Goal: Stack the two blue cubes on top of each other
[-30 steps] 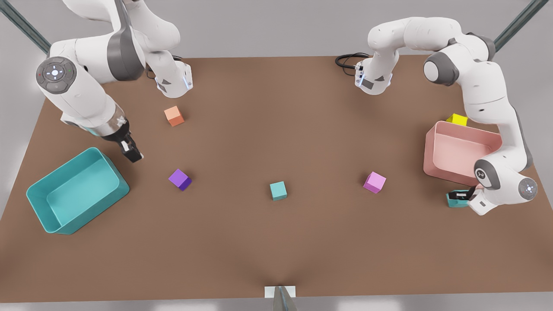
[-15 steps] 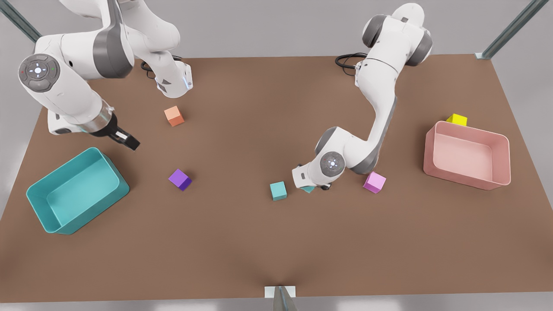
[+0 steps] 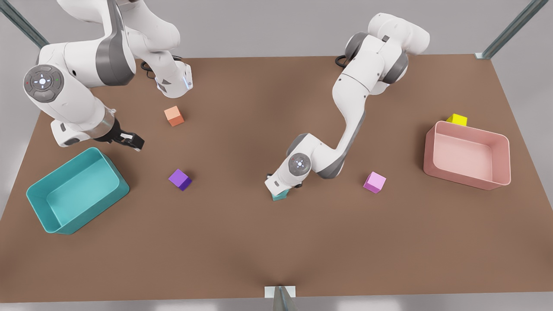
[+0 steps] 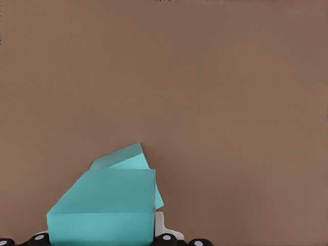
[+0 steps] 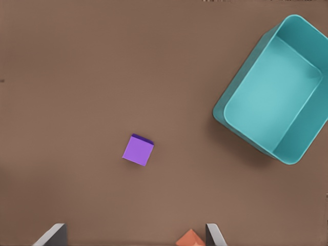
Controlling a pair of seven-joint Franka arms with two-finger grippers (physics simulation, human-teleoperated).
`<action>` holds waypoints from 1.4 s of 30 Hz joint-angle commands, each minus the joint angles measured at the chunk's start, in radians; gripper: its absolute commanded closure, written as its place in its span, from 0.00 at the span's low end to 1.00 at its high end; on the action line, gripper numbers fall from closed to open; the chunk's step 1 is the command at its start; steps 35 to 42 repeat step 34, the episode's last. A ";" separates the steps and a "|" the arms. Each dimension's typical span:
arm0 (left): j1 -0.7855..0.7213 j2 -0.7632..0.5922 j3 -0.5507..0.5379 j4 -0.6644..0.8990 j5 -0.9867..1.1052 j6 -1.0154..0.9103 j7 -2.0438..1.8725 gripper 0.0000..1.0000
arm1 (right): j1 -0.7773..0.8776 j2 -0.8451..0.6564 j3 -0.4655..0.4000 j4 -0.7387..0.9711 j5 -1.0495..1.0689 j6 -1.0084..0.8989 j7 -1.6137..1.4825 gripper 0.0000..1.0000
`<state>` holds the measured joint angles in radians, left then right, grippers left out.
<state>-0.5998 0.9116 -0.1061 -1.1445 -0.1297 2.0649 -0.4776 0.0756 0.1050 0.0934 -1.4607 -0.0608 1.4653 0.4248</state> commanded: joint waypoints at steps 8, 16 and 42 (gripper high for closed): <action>0.009 0.010 -0.001 -0.001 -0.021 0.023 -0.328 0.00 | 0.001 0.010 0.000 0.000 0.001 0.017 -0.181 0.00; 0.009 -0.082 -0.001 0.005 -0.019 -0.132 -0.331 0.00 | 0.001 0.016 0.000 0.002 -0.004 0.017 -0.181 0.00; 0.454 -0.634 0.019 -0.236 0.094 -0.770 0.326 0.00 | 0.004 -0.018 0.008 -0.004 -0.103 0.006 -0.357 0.00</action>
